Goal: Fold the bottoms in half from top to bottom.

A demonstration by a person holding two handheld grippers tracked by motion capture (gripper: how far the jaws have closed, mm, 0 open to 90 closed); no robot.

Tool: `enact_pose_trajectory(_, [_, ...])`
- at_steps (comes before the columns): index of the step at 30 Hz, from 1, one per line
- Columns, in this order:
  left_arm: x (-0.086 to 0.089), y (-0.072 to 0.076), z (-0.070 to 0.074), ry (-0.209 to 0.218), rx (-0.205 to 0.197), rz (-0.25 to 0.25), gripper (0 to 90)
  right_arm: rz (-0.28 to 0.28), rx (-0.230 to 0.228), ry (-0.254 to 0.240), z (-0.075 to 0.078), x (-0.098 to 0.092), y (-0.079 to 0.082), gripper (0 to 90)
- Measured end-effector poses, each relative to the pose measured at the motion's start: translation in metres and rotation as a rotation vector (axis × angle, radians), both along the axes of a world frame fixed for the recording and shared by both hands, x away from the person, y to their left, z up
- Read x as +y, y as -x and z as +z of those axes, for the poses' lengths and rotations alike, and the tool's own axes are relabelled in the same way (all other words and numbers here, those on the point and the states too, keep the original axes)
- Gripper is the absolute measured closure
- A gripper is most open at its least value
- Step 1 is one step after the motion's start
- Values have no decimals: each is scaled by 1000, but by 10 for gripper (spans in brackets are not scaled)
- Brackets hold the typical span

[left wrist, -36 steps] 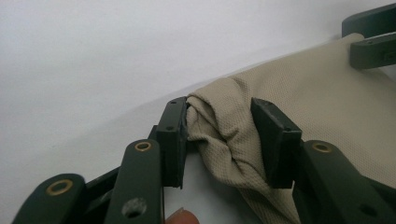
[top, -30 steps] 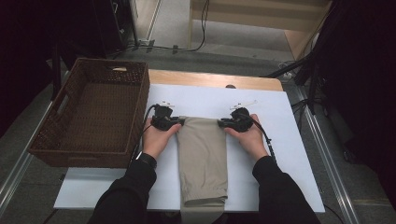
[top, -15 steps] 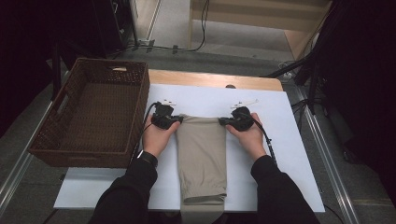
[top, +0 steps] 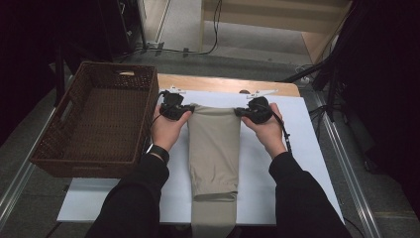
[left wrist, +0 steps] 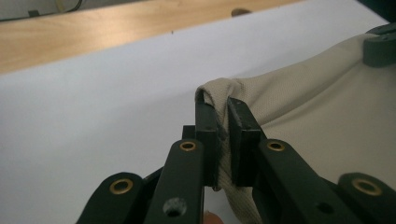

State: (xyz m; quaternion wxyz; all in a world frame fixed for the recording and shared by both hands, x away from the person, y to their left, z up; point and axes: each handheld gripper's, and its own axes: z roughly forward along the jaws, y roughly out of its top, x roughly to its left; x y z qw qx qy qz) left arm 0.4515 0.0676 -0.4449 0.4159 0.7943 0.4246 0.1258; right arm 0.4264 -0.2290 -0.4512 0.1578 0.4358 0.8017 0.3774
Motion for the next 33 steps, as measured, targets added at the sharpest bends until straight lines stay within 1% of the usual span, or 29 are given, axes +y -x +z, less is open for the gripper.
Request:
enact_pose_trajectory(1, [0, -2, 3, -1, -6, -1, 847, -2, -5, 4, 3, 1, -2, 851])
enact_pose_trajectory(4, [-1, -6, 12, 14, -19, 11, 848, -6, -25, 1, 12, 1, -7, 850])
enact_pose_trajectory(7, [-1, -11, 19, 29, -32, 21, 847, -17, -34, -2, 21, 1, -11, 850])
enact_pose_trajectory(9, [0, -14, 24, 29, -40, 26, 847, -19, -48, -4, 26, 1, -14, 851])
enact_pose_trajectory(11, [0, -17, 29, 39, -49, 32, 847, -33, -75, -5, 31, 2, -16, 851])
enact_pose_trajectory(12, [0, -19, 32, 35, -52, 37, 847, -46, -85, -5, 34, 2, -16, 851])
enact_pose_trajectory(13, [0, -22, 35, 39, -53, 45, 846, -57, -94, -19, 36, 2, -18, 850])
enact_pose_trajectory(14, [1, -25, 38, 47, -57, 53, 838, -62, -100, -29, 37, 2, -20, 847])
enact_pose_trajectory(15, [0, -27, 40, 46, -67, 62, 804, -75, -107, -27, 39, 3, -23, 823])
enact_pose_trajectory(16, [-1, -28, 41, 19, -79, 83, 705, -97, -105, -22, 40, 3, -25, 723])
enact_pose_trajectory(17, [-2, -28, 42, 2, -82, 102, 573, -120, -94, -20, 42, 4, -28, 536])
enact_pose_trajectory(18, [-1, -27, 43, 11, -66, 111, 490, -140, -71, -31, 43, 3, -31, 375])
enact_pose_trajectory(19, [0, -26, 42, 36, -53, 110, 415, -148, -51, -52, 44, 3, -31, 295])
enact_pose_trajectory(20, [1, -24, 41, 53, -39, 98, 368, -141, -44, -67, 45, 4, -30, 253])
enact_pose_trajectory(21, [0, -21, 38, 62, -30, 85, 344, -132, -42, -63, 44, 5, -27, 221])
enact_pose_trajectory(23, [-2, -13, 31, 77, -15, 50, 318, -119, -57, -50, 42, 7, -20, 221])
enact_pose_trajectory(24, [-3, -8, 28, 85, -15, 36, 311, -100, -61, -66, 40, 8, -15, 215])
enact_pose_trajectory(26, [-4, 1, 23, 116, -14, 0, 308, -89, -63, -88, 35, 8, -6, 205])
enact_pose_trajectory(27, [-5, 5, 20, 120, -9, -17, 291, -79, -66, -100, 32, 8, -1, 201])
enact_pose_trajectory(28, [-5, 9, 18, 124, -2, -41, 263, -70, -66, -104, 29, 8, 5, 194])
enact_pose_trajectory(30, [-5, 20, 16, 135, -14, -81, 219, -50, -66, -105, 24, 8, 14, 167])
enact_pose_trajectory(31, [-4, 24, 15, 155, -11, -104, 213, -41, -65, -110, 22, 8, 19, 157])
enact_pose_trajectory(32, [-3, 29, 14, 179, 1, -132, 211, -31, -63, -115, 20, 8, 24, 126])
enact_pose_trajectory(33, [-4, 34, 13, 173, -3, -156, 192, -16, -65, -112, 18, 8, 29, 94])
